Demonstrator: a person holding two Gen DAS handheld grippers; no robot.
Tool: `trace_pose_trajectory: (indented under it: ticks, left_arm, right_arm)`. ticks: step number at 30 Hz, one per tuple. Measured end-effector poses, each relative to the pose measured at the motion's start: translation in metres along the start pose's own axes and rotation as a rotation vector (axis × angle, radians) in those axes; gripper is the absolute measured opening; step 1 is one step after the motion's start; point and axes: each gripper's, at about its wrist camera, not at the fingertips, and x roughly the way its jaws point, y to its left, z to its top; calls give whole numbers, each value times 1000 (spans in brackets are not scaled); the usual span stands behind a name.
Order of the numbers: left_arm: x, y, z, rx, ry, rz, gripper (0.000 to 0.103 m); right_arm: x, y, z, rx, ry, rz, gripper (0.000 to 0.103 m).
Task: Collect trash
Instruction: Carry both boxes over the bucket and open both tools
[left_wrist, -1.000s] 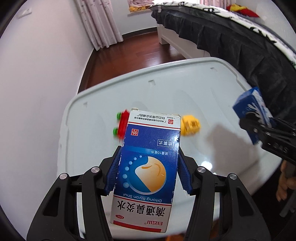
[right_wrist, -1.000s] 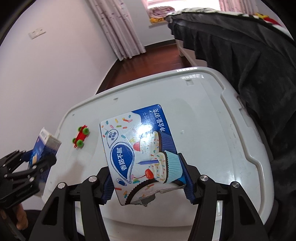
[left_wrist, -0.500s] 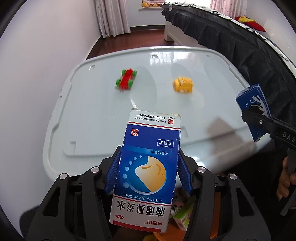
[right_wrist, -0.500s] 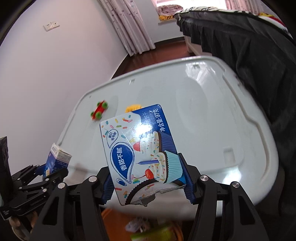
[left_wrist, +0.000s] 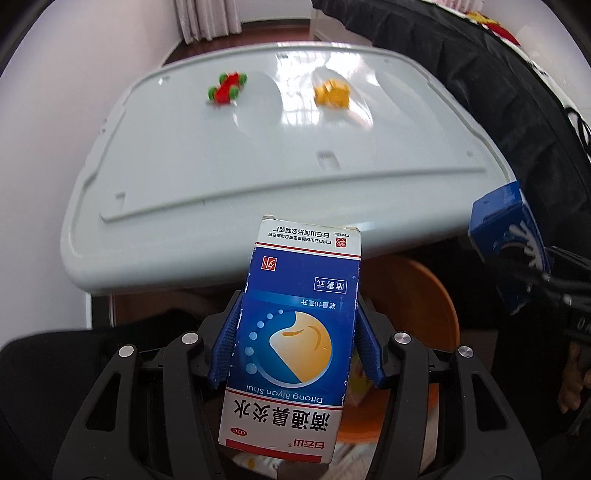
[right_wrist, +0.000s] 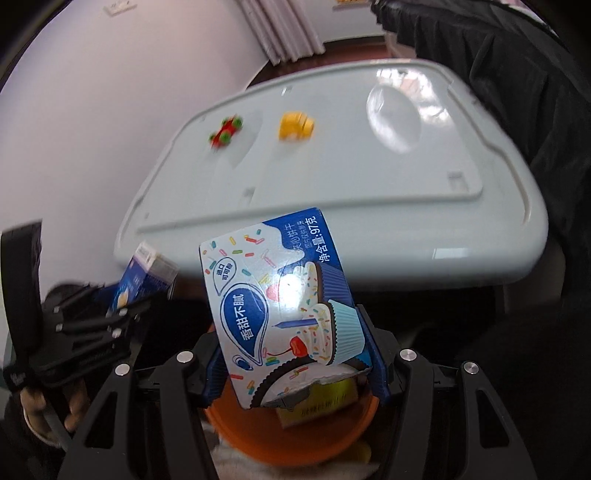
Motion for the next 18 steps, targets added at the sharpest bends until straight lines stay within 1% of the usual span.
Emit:
trace_pose_trajectory:
  ticks: [2, 5, 9, 11, 12, 13, 18]
  left_arm:
    - [0, -3, -11, 19, 35, -14, 54]
    - [1, -6, -24, 39, 66, -28, 54]
    - [7, -11, -43, 64, 111, -48, 54]
    - [16, -13, -47, 81, 139, -48, 54]
    - [24, -13, -48, 89, 162, -28, 54]
    - [28, -14, -49, 91, 176, -27, 54]
    - [47, -10, -52, 82, 247, -48, 54]
  right_arm:
    - [0, 5, -12, -23, 38, -2, 60]
    - [-2, 10, -25, -57, 78, -6, 60]
    - [-1, 10, -33, -82, 121, -6, 60]
    - [8, 10, -37, -103, 167, -7, 60]
    - [13, 9, -39, -109, 189, -11, 60]
    - [18, 7, -41, -109, 209, -14, 60]
    - [33, 6, -42, -101, 263, -21, 60]
